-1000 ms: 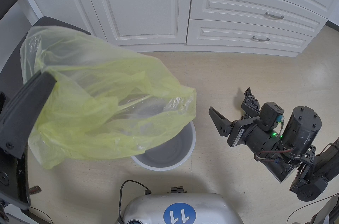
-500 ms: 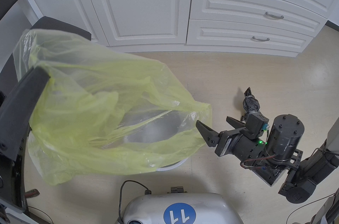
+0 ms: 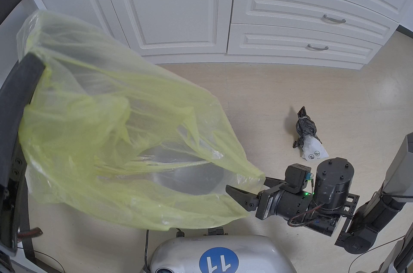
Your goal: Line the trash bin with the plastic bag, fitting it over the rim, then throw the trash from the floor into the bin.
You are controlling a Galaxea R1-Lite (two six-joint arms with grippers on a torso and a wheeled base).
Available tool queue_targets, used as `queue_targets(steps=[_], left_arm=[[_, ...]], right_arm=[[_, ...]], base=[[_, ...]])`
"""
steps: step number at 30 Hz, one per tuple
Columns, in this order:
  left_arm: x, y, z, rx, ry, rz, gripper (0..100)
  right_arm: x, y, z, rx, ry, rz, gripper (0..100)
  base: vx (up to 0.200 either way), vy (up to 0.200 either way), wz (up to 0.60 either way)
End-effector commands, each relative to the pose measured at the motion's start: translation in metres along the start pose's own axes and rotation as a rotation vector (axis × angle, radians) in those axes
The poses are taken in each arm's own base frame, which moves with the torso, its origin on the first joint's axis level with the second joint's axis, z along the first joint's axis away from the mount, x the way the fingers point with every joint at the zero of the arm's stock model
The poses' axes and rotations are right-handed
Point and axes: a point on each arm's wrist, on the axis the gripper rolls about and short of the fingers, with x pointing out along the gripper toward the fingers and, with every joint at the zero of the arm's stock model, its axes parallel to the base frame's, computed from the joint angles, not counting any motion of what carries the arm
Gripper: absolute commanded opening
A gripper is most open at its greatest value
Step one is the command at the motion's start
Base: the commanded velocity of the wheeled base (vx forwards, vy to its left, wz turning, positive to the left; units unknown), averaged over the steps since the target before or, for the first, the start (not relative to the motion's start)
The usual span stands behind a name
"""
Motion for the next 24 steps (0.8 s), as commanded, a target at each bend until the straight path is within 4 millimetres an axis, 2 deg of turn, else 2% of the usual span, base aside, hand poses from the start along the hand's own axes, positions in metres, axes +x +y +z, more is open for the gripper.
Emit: queue_targets(steps=[1, 7, 20, 21, 24], left_arm=[[0.001, -0.002, -0.001, -0.017, 0.002, -0.015, 0], [0.001, -0.005, -0.003, -0.034, 0.01, -0.033, 0], [0.001, -0.006, -0.002, -0.038, 0.005, -0.039, 0], [0.001, -0.006, -0.002, -0.038, 0.006, -0.039, 0], [0.001, -0.006, -0.004, -0.04, 0.011, -0.039, 0]], right_arm=[[-0.008, 0.001, 0.005, 0.009, -0.015, 0.017, 100], [-0.004, 0.0, 0.014, 0.071, -0.053, 0.023, 100], [0.003, -0.005, 0.007, 0.086, -0.108, 0.029, 100], [0.003, -0.005, 0.005, 0.084, -0.103, 0.028, 0], [0.004, -0.004, 0.006, 0.084, -0.103, 0.035, 0]], base=[[0.0, 0.0, 0.0], [0.0, 0.0, 0.0], [0.0, 0.0, 0.0], [0.0, 0.0, 0.0], [0.0, 0.0, 0.0]])
